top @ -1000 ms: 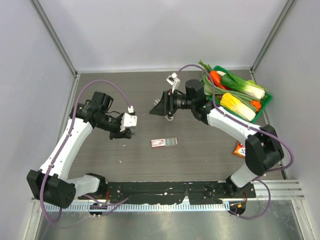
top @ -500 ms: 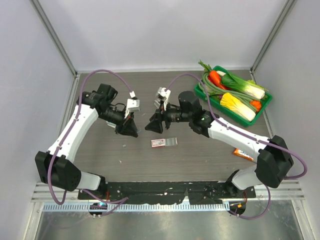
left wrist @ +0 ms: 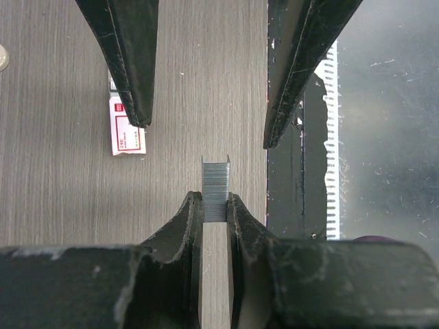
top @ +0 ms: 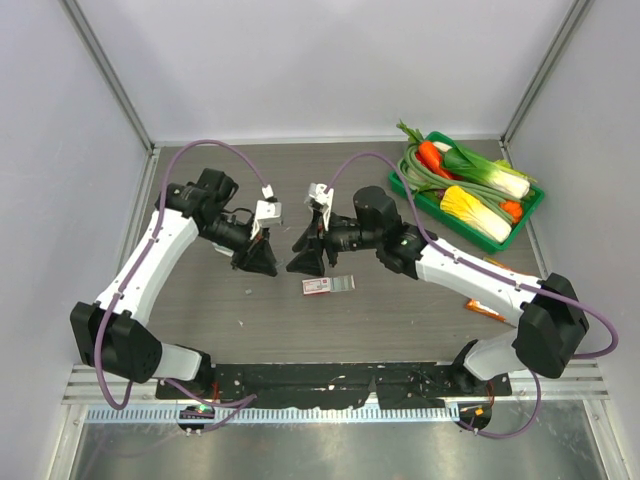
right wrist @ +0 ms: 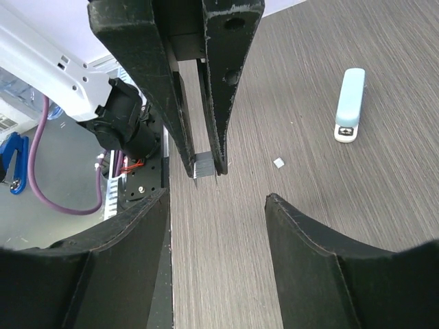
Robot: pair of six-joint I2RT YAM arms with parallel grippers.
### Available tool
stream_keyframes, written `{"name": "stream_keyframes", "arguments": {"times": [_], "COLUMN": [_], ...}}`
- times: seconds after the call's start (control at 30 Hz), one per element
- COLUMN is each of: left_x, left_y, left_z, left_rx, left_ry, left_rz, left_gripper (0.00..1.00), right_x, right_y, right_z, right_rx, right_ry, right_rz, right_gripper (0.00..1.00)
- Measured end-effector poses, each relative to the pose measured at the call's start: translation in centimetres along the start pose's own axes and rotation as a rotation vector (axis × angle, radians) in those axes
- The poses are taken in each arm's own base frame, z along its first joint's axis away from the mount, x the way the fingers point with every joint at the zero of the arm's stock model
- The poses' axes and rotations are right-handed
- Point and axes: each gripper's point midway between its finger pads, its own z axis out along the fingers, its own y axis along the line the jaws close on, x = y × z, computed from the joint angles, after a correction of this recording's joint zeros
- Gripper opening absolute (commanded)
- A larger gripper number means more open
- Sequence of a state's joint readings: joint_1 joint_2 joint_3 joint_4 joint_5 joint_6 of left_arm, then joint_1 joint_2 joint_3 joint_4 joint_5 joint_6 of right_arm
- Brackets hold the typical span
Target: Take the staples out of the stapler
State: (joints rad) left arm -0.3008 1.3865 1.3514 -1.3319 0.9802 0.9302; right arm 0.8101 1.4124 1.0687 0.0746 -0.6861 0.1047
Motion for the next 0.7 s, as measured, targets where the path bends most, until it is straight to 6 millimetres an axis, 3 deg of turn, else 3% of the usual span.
{"name": "stream_keyframes", "arguments": {"times": [0.7], "left_x": [-0.1], "left_y": [-0.6], "left_z": [0.5], "left_rx": [0.026], "left_ry": [0.009], "left_rz": [0.028], "left_gripper": [0.02], "right_x": [-0.6], "right_y": [2.2], "right_z": [0.8], "right_rx": [-0.074], "right_ry": [-0.023], "right_rz": [-0.007], "right_gripper": [0.47]}}
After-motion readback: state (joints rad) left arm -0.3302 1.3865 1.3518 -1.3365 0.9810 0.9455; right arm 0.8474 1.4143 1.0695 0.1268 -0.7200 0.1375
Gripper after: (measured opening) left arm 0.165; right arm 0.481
